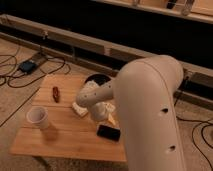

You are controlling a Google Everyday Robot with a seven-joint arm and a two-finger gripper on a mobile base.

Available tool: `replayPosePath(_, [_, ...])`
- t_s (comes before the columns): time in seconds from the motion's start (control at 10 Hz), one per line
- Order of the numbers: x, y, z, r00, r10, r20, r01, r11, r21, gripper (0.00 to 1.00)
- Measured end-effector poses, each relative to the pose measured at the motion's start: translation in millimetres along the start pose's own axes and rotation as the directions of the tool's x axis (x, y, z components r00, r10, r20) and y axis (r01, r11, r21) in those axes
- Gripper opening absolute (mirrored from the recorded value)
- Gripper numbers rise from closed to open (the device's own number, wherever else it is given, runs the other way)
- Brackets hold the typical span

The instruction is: Push the eraser across the table

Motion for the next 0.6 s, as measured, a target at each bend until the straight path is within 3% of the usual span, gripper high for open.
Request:
replayPosePath(0.3, [10,-23,13,0.997,0.045,-0.058,-0.045,0.999,0.001,0.65])
replayPosePath(0.6, [14,-48,23,0.991,0.105,-0.088,-0.105,0.994,0.003,0.65])
